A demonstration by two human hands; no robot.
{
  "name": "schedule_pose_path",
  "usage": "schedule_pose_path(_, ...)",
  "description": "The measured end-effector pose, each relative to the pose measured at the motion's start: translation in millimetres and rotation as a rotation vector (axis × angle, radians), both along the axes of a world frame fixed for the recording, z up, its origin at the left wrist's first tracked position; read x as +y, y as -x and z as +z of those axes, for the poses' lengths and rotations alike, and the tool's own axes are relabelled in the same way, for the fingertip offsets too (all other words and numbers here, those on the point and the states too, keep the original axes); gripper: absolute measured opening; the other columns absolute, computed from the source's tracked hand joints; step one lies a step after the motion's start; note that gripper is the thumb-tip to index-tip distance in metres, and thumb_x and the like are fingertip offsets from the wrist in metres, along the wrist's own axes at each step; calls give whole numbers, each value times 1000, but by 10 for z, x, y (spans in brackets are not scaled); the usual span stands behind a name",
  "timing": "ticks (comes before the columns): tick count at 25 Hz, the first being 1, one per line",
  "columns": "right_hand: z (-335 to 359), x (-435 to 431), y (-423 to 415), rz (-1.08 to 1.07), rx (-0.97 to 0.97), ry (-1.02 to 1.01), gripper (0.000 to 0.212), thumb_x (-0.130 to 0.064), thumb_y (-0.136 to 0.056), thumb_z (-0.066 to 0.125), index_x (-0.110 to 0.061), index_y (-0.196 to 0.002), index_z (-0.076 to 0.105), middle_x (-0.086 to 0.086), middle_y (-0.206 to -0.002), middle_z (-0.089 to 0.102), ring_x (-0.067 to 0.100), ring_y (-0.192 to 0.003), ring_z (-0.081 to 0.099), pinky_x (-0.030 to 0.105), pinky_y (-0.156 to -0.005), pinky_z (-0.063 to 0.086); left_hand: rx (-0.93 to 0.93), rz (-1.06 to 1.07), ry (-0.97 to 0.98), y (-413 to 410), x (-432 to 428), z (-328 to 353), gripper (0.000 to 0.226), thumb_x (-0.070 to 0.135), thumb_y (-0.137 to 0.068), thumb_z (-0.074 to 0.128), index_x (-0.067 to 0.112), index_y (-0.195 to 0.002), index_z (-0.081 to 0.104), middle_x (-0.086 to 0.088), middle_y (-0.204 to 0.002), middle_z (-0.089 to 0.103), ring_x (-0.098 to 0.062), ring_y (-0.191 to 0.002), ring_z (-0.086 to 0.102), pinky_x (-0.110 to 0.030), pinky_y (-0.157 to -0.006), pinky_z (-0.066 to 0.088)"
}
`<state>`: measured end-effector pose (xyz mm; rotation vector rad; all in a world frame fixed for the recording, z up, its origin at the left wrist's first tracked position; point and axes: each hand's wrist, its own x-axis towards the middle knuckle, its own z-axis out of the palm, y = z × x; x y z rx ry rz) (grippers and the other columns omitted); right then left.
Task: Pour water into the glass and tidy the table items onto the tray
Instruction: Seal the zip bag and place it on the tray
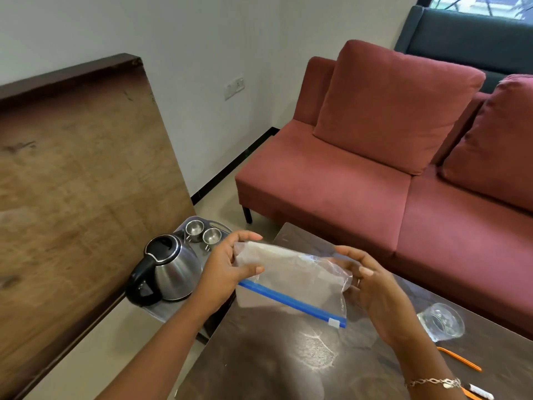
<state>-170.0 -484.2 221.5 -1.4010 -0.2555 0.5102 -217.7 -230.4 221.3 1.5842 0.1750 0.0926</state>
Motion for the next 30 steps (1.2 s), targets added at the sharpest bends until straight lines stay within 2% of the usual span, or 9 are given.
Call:
schedule_pose_path(3,-8,217,-71,159,-158,370,76,-48,-58,75,-42,-126,43,-20,-124,53,2,-109,55,13,-82,47,1,42,-61,-117,195,-118,29,-5,-67,73,19,-77,60,8,-68,62,-7,-66,59,-20,-57,49)
schedule_pose_path(6,-100,592,-199,75,-365,623,67,-24,-66,81,-49,-114,42,-25,-112,49,4,-96,55,9,-67,49,-4,9,-53,-316,443,-252,19,14,-59,77,24,-63,61,12,-59,57,-4,-58,51,-15,-55,41)
schedule_pose_path(10,-362,1072,-445,-98,-398,599,35,-10,-70,76,-33,-88,58,-10,-88,62,12,-80,60,20,-63,50,11,-132,-51,-721,949,-409,16,27,-56,76,24,-67,65,6,-81,70,-21,-84,61,-35,-76,50)
schedule_pose_path(14,-680,1700,-812,-85,-281,507,22,-7,-77,69,-21,-92,61,-5,-92,65,10,-82,62,25,-64,54,110,-307,-36,-1273,1596,-534,18,19,-62,75,32,-65,63,3,-102,72,-16,-106,62,-27,-88,52)
schedule_pose_path(17,-962,2173,-1144,-83,-232,525,12,-13,-80,67,-11,-85,57,6,-82,65,24,-75,62,36,-60,50,201,-356,-115,-1646,2066,-732,21,13,-69,72,30,-70,60,-6,-96,69,-22,-96,61,-29,-81,49)
schedule_pose_path(20,-1286,2648,-1445,-82,-210,551,17,-17,-82,66,-7,-84,53,15,-81,63,32,-74,59,42,-61,46,296,-362,-173,-1965,2524,-1010,21,9,-76,70,22,-77,54,7,-71,60,-11,-70,55,-23,-63,44)
schedule_pose_path(25,-1815,3242,-1596,18,-158,638,19,-25,-84,62,-12,-95,53,10,-88,66,26,-80,61,45,-73,50,431,-329,-262,-2093,3116,-1470,24,1,-76,69,18,-76,51,-5,-75,52,-14,-69,52,-24,-59,42)
schedule_pose_path(28,-2056,3459,-1551,101,-139,686,20,-21,-85,61,-8,-97,52,8,-94,66,22,-83,62,41,-77,51,508,-295,-292,-1982,3308,-1743,34,-12,-71,68,16,-71,49,-4,-70,50,-16,-65,47,-20,-56,41)
schedule_pose_path(30,-2183,3541,-1524,136,-144,730,16,-18,-86,60,-8,-90,48,4,-83,62,14,-70,56,27,-67,45,538,-277,-308,-1913,3411,-1949,37,-16,-68,68,16,-70,50,-7,-70,54,-17,-66,48,-24,-58,42)
